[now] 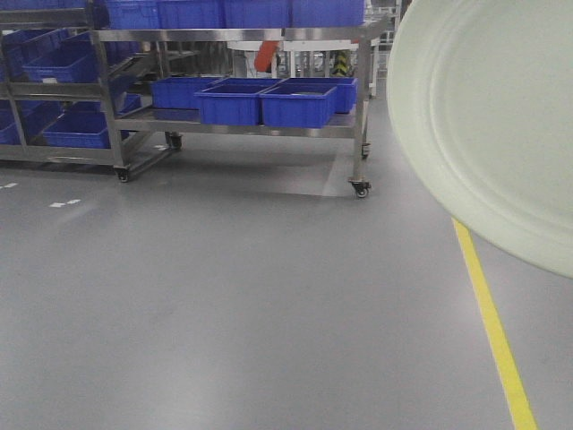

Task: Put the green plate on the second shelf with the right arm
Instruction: 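Drive the base away from the table carrying the plate, then turn and drive the base toward the shelving rack with blue bins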

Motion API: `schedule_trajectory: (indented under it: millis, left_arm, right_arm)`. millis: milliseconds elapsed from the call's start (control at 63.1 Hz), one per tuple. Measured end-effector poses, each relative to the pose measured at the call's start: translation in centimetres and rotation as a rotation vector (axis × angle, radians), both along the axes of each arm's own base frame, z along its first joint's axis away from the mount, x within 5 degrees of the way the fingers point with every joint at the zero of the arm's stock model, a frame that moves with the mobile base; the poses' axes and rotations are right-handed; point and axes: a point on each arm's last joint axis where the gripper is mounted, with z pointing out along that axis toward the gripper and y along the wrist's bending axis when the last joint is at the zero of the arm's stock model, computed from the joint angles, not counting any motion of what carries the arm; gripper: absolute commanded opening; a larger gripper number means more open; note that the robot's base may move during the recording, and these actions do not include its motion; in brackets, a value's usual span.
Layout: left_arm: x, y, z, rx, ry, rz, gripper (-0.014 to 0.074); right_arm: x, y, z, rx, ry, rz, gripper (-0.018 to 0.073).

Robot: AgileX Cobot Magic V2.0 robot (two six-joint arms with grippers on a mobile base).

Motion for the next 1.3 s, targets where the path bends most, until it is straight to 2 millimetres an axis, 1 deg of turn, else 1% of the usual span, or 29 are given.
schedule_trajectory:
  millis: [1300]
  left_arm:
    - [0.0,0.0,0.0,0.0,0.0,0.0,0.0125]
  right_arm:
    - [0.0,0.0,0.0,0.0,0.0,0.0,0.0048]
